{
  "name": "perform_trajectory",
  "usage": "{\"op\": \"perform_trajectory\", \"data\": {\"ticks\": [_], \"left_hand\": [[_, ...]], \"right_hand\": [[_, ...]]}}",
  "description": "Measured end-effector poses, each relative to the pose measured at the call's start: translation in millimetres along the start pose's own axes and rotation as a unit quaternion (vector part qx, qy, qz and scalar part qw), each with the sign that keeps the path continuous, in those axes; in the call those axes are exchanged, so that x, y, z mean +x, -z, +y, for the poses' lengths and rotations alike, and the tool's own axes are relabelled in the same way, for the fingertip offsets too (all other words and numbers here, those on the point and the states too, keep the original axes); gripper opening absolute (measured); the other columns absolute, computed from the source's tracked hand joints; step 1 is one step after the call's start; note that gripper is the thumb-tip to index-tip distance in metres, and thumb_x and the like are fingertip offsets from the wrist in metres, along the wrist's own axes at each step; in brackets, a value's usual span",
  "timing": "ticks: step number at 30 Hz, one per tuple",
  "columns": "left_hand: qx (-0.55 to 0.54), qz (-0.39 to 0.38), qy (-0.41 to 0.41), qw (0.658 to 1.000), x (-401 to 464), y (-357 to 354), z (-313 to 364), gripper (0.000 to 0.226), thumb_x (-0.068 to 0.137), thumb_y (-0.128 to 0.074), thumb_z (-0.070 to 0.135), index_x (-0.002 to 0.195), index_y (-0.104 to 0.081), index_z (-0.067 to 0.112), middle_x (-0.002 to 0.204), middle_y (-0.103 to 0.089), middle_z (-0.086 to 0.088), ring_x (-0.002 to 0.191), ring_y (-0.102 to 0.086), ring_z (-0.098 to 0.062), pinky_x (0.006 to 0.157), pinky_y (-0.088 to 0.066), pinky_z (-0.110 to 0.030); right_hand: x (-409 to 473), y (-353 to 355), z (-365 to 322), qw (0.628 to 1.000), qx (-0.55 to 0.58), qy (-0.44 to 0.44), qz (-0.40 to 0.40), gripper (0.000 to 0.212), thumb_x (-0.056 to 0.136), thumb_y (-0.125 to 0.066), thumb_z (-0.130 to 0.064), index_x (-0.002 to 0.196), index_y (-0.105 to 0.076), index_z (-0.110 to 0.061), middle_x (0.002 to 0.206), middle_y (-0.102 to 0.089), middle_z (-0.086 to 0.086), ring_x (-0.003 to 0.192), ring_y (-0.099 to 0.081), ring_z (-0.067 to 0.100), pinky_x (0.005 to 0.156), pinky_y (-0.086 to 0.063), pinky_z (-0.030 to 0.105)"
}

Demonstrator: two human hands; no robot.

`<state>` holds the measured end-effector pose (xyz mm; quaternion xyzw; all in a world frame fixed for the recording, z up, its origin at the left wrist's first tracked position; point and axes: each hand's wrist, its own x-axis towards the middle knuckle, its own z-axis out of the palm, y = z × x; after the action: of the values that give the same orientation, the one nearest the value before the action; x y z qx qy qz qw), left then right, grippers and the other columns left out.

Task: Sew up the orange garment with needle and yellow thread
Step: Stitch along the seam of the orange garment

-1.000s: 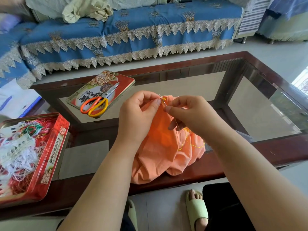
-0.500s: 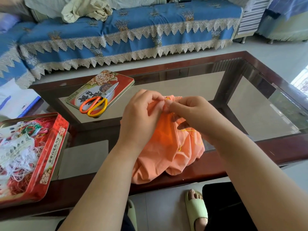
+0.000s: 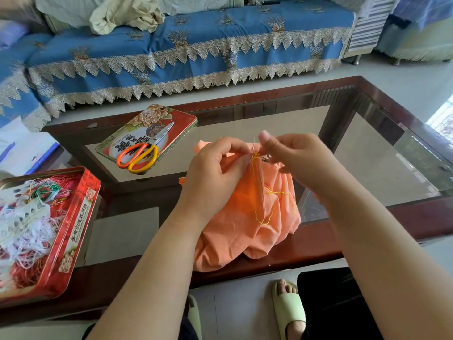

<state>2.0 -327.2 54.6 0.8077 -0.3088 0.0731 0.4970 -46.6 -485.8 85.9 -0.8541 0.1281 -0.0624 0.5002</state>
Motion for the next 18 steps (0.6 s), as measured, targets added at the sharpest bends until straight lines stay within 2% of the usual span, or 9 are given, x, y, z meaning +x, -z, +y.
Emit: {"op": "perform_trajectory", "data": {"ticks": [3,6,8,10,12,14,15,17,18], "left_hand": [[-0.009,-0.019,0.012,1.0,0,1,2,0.007,0.092,-0.062,0.026,0.099,-0.065,0.025,0.095,-0.063,0.02,0.093,-0.06,0.004,0.075,-0.045,-0.006],[-0.013,-0.041,0.03,0.999,-1,1,2,0.009,0.093,-0.061,0.027,0.101,-0.063,0.03,0.098,-0.065,0.017,0.097,-0.062,-0.001,0.08,-0.05,-0.009],[-0.022,-0.049,0.039,0.998,-2,-1,3,0.009,0.093,-0.062,0.025,0.098,-0.063,0.033,0.097,-0.066,0.017,0.096,-0.063,-0.002,0.079,-0.05,-0.01],[-0.033,-0.057,0.051,0.997,-1,-1,3,0.012,0.092,-0.064,0.024,0.093,-0.062,0.035,0.094,-0.066,0.018,0.093,-0.063,0.001,0.076,-0.048,-0.007],[-0.042,-0.066,0.066,0.995,0,1,3,0.012,0.092,-0.065,0.023,0.091,-0.062,0.036,0.092,-0.066,0.018,0.093,-0.062,0.003,0.076,-0.046,-0.006],[-0.044,-0.074,0.075,0.993,1,3,1,0.013,0.092,-0.065,0.022,0.09,-0.063,0.035,0.092,-0.066,0.019,0.093,-0.062,0.004,0.077,-0.045,-0.006],[-0.041,-0.074,0.076,0.994,1,4,0,0.013,0.092,-0.065,0.021,0.09,-0.063,0.034,0.092,-0.066,0.019,0.094,-0.062,0.004,0.078,-0.045,-0.006],[-0.026,-0.063,0.074,0.995,2,6,-3,0.012,0.092,-0.064,0.022,0.091,-0.064,0.033,0.093,-0.066,0.018,0.094,-0.062,0.002,0.08,-0.048,-0.009],[-0.016,-0.054,0.072,0.996,3,8,-6,0.01,0.092,-0.064,0.022,0.093,-0.064,0.032,0.094,-0.066,0.018,0.095,-0.062,0.001,0.081,-0.05,-0.012]], "right_hand": [[3,5,4,1.0,-0.004,-0.017,0.007,0.048,0.086,-0.046,-0.062,0.083,-0.073,-0.022,0.083,-0.07,-0.002,0.08,-0.064,0.011,0.076,-0.056,0.034],[3,3,8,0.997,0.019,-0.048,-0.055,0.051,0.08,-0.054,-0.063,0.087,-0.075,-0.017,0.095,-0.073,0.005,0.092,-0.067,0.018,0.09,-0.055,0.04],[2,-1,7,0.995,0.064,-0.048,-0.06,0.032,0.086,-0.061,-0.05,0.087,-0.076,-0.022,0.092,-0.074,-0.001,0.09,-0.067,0.014,0.091,-0.054,0.038],[2,-6,8,0.992,0.117,-0.041,-0.035,0.019,0.09,-0.062,-0.038,0.084,-0.076,-0.026,0.09,-0.074,-0.003,0.089,-0.067,0.011,0.091,-0.054,0.035],[5,-9,8,0.983,0.182,-0.016,0.022,0.022,0.094,-0.059,-0.031,0.08,-0.075,-0.025,0.093,-0.073,0.005,0.088,-0.066,0.013,0.091,-0.055,0.037],[9,-5,8,0.944,0.321,0.007,0.075,0.026,0.099,-0.051,-0.024,0.082,-0.068,-0.014,0.095,-0.072,0.011,0.087,-0.065,0.018,0.089,-0.055,0.039],[12,0,8,0.909,0.41,0.011,0.08,0.028,0.101,-0.045,-0.021,0.083,-0.062,-0.01,0.092,-0.071,0.012,0.084,-0.066,0.02,0.086,-0.056,0.038],[18,14,10,0.833,0.549,0.003,0.066,0.029,0.104,-0.036,-0.02,0.081,-0.052,-0.01,0.077,-0.068,0.009,0.064,-0.063,0.017,0.066,-0.058,0.03],[19,20,11,0.821,0.568,-0.007,0.055,0.029,0.104,-0.035,-0.02,0.079,-0.048,-0.013,0.071,-0.065,0.007,0.051,-0.055,0.013,0.052,-0.052,0.025]]}}
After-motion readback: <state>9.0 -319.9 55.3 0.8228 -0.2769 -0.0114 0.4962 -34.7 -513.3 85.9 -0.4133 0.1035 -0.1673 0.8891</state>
